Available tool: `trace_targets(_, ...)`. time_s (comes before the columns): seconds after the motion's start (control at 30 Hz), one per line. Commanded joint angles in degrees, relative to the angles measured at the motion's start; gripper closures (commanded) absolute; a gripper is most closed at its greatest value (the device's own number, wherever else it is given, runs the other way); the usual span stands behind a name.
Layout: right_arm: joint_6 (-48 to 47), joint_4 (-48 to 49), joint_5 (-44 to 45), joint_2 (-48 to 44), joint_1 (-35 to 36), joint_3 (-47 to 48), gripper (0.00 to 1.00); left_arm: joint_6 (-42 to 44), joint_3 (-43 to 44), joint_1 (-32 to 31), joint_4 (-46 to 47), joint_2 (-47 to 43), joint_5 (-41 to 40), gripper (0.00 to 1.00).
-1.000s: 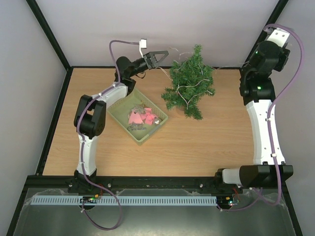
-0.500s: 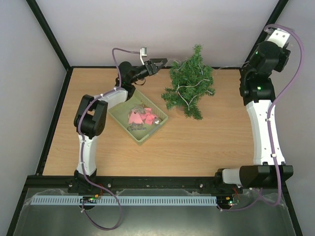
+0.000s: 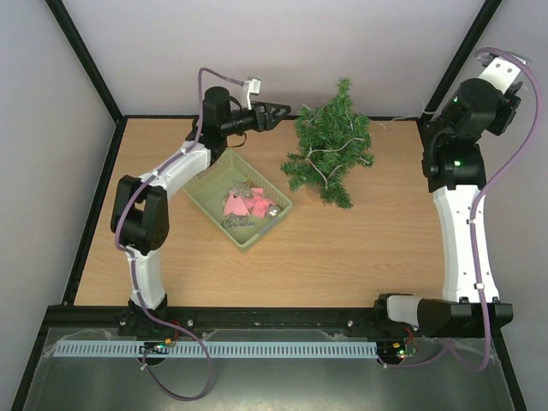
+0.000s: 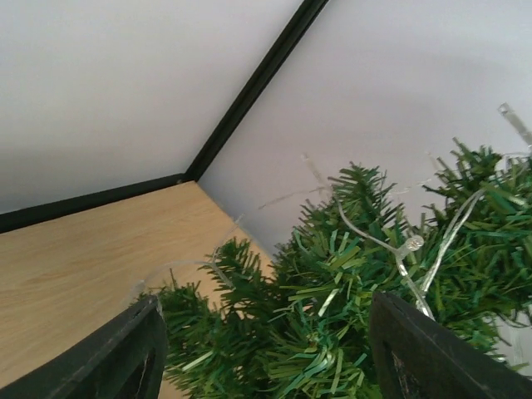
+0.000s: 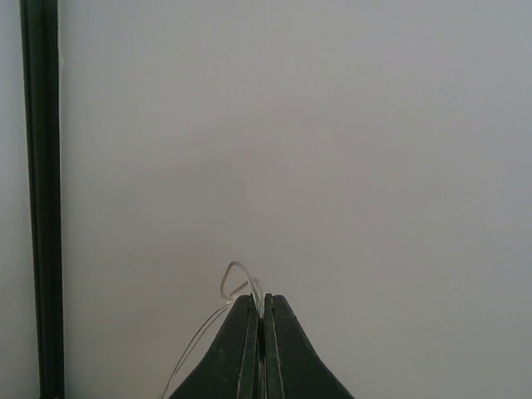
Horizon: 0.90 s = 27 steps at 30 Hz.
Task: Decorate the small christmas tree
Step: Wrap the decoration item around the Christmas tree.
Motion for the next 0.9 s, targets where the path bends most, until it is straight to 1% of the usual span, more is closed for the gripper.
trace_targets(0.0,-1.1,0.66,2.04,-2.29,-0.26,0.37,0.98,14.23,5.27,0.09,-17.86,-1.46,-2.74,0.32)
trace_targets(0.07,-1.26,0.34,2.3,-2.79,-0.25,0.09,0.98,16.77,6.12,0.09,-21.76,-1.91,-3.69,0.32)
trace_targets(0.2,-1.05,-0.57,3.05,-4.14,-0.25,0.24,0.98,18.71,3.53,-0.04,-23.23,-4.72,-4.73,0.33)
trace_targets(0.3,0.0,-2.69,2.3,-5.44,-0.3,2.12,0.98,22.45,2.01,-0.71,-26.74,-7.0,-6.62,0.34)
trace_targets(0.37,1.99,-5.9,0.2,-6.32,-0.25,4.26,0.98,24.73,-0.08,-1.24,-27.09,-9.0,-7.3,0.35)
trace_targets(0.5,8.92,-14.49,-9.45,-9.98,-0.27,5.85,0.98,27.34,-6.18,-2.68,-24.66,-13.97,-7.04,0.35)
trace_targets(0.63,14.55,-23.68,-15.78,-13.0,-0.25,8.94,0.98,30.58,-8.64,-5.06,-26.82,-18.06,-8.99,0.36)
trace_targets(0.73,17.25,-29.66,-17.52,-14.22,-0.26,12.82,0.98,32.33,-11.68,-6.87,-26.04,-21.05,-8.44,0.36)
trace_targets(0.8,17.71,-32.43,-16.33,-14.55,-0.25,14.9,0.98,33.72,-14.1,-8.28,-24.19,-23.1,-8.04,0.36)
trace_targets(0.87,16.92,-33.08,-14.03,-14.9,-0.22,15.61,0.98,34.52,-14.88,-9.27,-23.91,-24.41,-8.52,0.36)
